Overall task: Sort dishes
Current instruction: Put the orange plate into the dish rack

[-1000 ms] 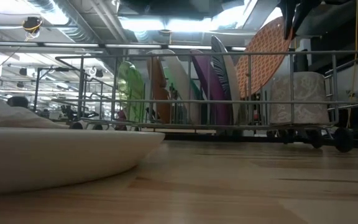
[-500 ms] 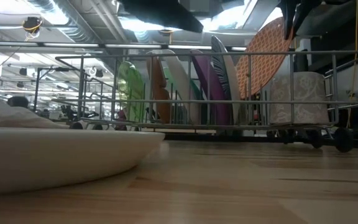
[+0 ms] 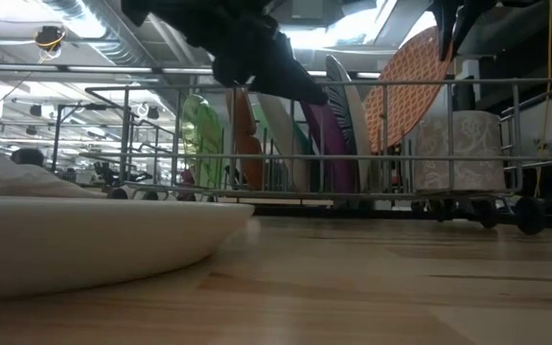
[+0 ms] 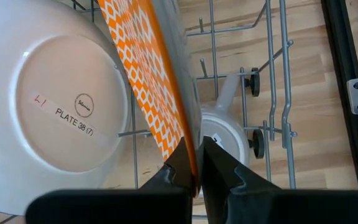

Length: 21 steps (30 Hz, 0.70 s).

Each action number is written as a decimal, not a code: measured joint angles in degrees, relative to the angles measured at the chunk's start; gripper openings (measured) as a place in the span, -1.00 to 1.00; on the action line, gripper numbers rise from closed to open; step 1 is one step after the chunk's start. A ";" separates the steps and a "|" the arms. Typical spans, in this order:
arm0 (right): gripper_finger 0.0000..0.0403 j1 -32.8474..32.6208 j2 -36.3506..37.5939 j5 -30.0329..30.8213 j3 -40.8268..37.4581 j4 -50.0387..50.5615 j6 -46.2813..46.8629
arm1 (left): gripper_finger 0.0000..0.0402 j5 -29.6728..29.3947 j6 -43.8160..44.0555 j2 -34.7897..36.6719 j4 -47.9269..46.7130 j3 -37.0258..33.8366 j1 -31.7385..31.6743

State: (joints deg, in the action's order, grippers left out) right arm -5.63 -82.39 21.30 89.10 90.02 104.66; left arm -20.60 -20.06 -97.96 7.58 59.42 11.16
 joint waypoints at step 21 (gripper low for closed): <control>-0.94 0.04 0.04 -2.38 1.11 0.96 0.53 | -0.97 2.64 5.88 -1.26 4.87 0.02 -3.26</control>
State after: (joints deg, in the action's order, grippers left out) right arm -5.58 -82.35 18.92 90.21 90.98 105.19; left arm -17.96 -14.17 -99.22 12.45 59.44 7.90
